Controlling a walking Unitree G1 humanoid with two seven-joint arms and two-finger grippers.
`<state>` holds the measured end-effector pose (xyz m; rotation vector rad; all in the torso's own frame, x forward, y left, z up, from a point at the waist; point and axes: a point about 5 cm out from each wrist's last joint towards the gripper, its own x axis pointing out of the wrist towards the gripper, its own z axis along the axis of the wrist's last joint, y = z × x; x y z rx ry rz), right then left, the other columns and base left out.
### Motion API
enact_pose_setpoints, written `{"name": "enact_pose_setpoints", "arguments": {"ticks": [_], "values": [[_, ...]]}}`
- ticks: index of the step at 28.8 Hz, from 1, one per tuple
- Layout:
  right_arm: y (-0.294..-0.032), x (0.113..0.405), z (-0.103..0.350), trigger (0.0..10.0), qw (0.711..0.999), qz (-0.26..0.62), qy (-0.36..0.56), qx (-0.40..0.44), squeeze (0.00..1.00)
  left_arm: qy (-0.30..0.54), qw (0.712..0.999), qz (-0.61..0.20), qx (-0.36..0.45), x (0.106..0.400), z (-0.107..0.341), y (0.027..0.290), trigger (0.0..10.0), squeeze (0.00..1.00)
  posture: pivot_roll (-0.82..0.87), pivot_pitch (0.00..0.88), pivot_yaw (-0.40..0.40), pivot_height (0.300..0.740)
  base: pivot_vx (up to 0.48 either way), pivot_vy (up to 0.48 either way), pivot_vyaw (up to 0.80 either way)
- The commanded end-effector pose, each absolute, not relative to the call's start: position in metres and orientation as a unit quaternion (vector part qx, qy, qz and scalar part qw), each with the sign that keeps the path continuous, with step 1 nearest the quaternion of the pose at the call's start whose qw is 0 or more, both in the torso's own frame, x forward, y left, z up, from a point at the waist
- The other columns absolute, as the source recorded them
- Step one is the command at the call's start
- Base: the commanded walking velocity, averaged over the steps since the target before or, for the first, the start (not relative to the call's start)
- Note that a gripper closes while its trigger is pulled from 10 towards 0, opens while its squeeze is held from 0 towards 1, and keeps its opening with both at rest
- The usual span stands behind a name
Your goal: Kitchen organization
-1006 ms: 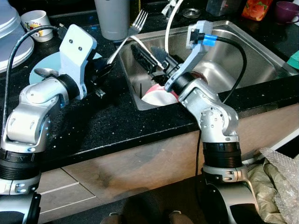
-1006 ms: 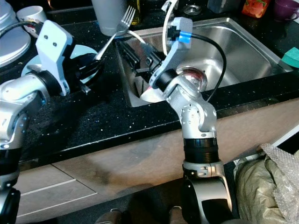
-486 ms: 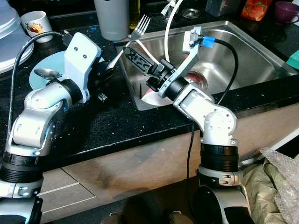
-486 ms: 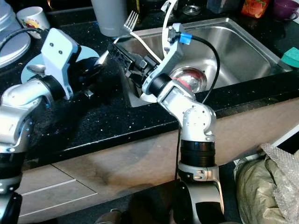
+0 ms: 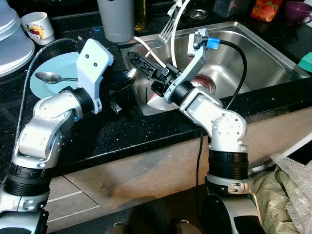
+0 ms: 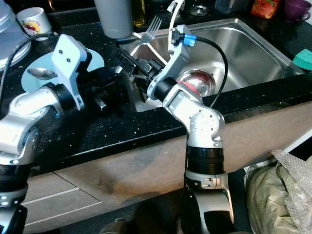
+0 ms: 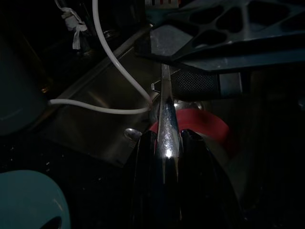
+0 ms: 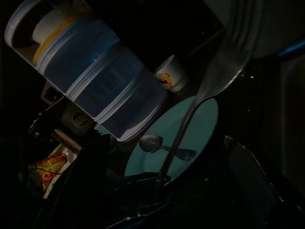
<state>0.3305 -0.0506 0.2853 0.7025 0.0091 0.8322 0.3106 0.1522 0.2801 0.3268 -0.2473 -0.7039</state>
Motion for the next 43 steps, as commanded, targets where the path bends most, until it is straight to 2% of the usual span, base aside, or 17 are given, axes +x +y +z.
{"name": "enact_pose_setpoints", "arguments": {"ticks": [1, 2, 27, 28, 29, 30, 38, 39, 40, 41, 43], "values": [[-0.05, 0.332, 0.287, 2.7, 0.857, 0.391, 0.005, 0.336, 0.0, -0.12, 0.912, -0.356, 0.162, 0.307, 0.279, 0.148, 0.0, 0.0, 0.04, 0.139, 0.038, 0.74, 0.0, 0.0, 0.0], [-0.051, 0.332, 0.287, 0.1, 0.857, 0.388, 0.005, 0.338, 0.0, -0.12, 0.912, -0.357, 0.162, 0.307, 0.279, 0.147, 0.0, 0.0, 0.04, 0.139, 0.038, 0.74, 0.0, 0.0, 0.0], [-0.058, 0.337, 0.289, 0.0, 0.865, 0.369, -0.013, 0.34, 0.0, -0.107, 0.909, -0.371, 0.156, 0.301, 0.278, 0.144, 0.0, 0.0, 0.04, 0.154, 0.037, 0.74, 0.0, 0.0, 0.0], [-0.059, 0.338, 0.29, 0.0, 0.866, 0.367, -0.015, 0.34, 0.0, -0.107, 0.911, -0.368, 0.153, 0.302, 0.279, 0.145, 0.0, 1.0, 0.04, 0.156, 0.034, 0.74, 0.0, 0.0, 0.0], [-0.06, 0.338, 0.29, 0.0, 0.866, 0.366, -0.015, 0.341, 0.0, -0.107, 0.911, -0.367, 0.152, 0.302, 0.279, 0.146, 0.0, 1.0, 0.04, 0.156, 0.034, 0.74, 0.0, 0.0, 0.0], [-0.06, 0.339, 0.291, 0.0, 0.867, 0.363, -0.017, 0.341, 0.0, -0.105, 0.913, -0.363, 0.153, 0.303, 0.279, 0.147, 10.0, 1.0, 0.04, 0.154, 0.032, 0.74, 0.0, 0.0, 0.0], [-0.065, 0.345, 0.293, 0.0, 0.874, 0.348, -0.027, 0.339, 0.0, -0.105, 0.917, -0.35, 0.161, 0.304, 0.281, 0.152, 10.0, 1.0, 0.04, 0.155, 0.03, 0.74, 0.0, 0.0, 0.0], [-0.068, 0.347, 0.293, 0.0, 0.878, 0.343, -0.03, 0.334, 0.0, -0.104, 0.918, -0.347, 0.162, 0.304, 0.281, 0.153, 10.0, 0.56, 0.05, 0.156, 0.03, 0.74, 0.0, 0.0, 0.0], [-0.07, 0.348, 0.293, 0.0, 0.88, 0.339, -0.032, 0.331, 0.0, -0.104, 0.918, -0.346, 0.163, 0.305, 0.281, 0.153, 10.0, 0.56, 0.05, 0.156, 0.03, 0.74, 0.0, 0.0, 0.0], [-0.073, 0.35, 0.294, 0.0, 0.886, 0.331, -0.036, 0.321, 0.0, -0.101, 0.919, -0.343, 0.164, 0.305, 0.281, 0.154, 10.0, 0.0, 0.05, 0.158, 0.03, 0.74, 0.0, 0.0, 0.0], [-0.081, 0.354, 0.294, 0.0, 0.901, 0.311, -0.05, 0.299, 0.0, -0.094, 0.923, -0.338, 0.16, 0.305, 0.28, 0.156, 10.0, 0.0, 0.05, 0.159, 0.031, 0.74, 0.0, 0.0, 0.0]]}}
